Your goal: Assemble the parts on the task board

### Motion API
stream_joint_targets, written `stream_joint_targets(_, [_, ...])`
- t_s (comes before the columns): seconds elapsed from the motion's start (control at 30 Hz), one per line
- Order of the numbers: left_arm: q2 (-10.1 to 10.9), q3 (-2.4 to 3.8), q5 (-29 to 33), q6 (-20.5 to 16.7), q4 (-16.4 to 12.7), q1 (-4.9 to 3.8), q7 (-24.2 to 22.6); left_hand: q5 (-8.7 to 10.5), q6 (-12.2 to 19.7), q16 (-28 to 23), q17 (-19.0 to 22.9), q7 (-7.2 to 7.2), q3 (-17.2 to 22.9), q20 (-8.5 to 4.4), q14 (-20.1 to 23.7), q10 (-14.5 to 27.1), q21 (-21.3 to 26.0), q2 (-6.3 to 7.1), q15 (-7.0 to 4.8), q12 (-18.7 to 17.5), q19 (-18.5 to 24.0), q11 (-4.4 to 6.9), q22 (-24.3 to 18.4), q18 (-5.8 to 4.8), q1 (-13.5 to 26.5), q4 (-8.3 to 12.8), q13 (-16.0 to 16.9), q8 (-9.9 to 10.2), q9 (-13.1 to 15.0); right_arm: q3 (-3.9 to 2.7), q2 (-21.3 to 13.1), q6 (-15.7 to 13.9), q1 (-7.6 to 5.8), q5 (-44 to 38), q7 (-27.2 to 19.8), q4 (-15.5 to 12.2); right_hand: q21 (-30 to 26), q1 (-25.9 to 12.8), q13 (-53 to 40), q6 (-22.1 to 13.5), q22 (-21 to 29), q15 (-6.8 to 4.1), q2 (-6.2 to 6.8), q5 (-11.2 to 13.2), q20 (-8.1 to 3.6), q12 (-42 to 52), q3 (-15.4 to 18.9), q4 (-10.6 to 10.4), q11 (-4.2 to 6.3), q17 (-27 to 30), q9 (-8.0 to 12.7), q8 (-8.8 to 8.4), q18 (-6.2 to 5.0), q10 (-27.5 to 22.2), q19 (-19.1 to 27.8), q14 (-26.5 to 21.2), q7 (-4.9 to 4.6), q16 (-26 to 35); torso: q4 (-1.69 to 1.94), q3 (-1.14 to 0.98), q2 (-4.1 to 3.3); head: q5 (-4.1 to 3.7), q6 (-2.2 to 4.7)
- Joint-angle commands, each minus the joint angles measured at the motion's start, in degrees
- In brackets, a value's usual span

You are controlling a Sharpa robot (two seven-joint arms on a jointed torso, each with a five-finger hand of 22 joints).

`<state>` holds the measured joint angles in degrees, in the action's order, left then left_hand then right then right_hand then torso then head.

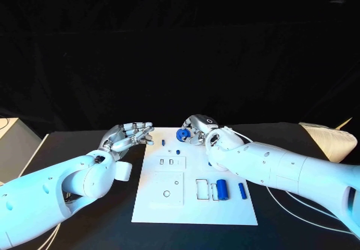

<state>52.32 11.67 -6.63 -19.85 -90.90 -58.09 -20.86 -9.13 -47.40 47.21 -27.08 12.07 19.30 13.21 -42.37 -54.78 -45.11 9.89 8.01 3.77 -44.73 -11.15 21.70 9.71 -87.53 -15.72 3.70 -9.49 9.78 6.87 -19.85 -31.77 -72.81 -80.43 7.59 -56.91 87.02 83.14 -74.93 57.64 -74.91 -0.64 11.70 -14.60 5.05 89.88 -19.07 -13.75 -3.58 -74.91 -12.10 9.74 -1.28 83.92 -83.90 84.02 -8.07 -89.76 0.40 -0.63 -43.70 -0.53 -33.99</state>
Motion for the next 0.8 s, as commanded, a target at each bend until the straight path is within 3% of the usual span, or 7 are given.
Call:
stream_joint_targets(0.03, [-0.2, 0.04, -0.2, 0.7, -0.1, -0.02, -0.4, 0.12, 0.5, 0.3, 0.0, 1.8, -0.2, -0.06, 0.4, 0.4, -0.2, -0.07, -0.13, 0.1, 0.4, 0.13, 0.1, 0.69, -0.5, -0.2, 0.1, 0.2, -0.1, -0.02, 0.4, 1.3, 0.28, -1.0, -0.4, 0.5, 0.3, -0.3, -15.1, 0.0, -13.7, -0.26, -0.03, 0.3, -0.35, 0.1, -0.3, 0.0, 0.23, -15.1, -0.4, 0.4, 0.66, 6.1, -5.4, 6.0, 0.16, -0.2, -0.02, -0.01, -0.02, 0.14, -0.05])
stream_joint_targets(0.8, [-0.5, 0.04, -0.3, 0.5, -0.1, -0.03, -0.3, 0.14, 0.4, 0.5, 0.2, 1.75, -0.2, -0.06, 0.5, 0.4, -0.4, 0.02, -0.16, 0.2, 0.6, 0.17, 0.2, 0.72, -0.8, 0.0, 0.1, 0.2, -0.1, 0.0, 2.6, 2.1, 1.33, -1.0, -0.7, 3.6, 0.3, -0.7, -15.1, -0.3, -13.7, -0.2, 0.18, 0.6, -0.32, 0.1, -0.5, 0.0, 0.15, -15.1, -0.3, 0.24, 0.64, 6.1, -5.4, 6.0, 0.07, -0.2, -0.1, -0.12, -0.01, 0.69, -0.19])
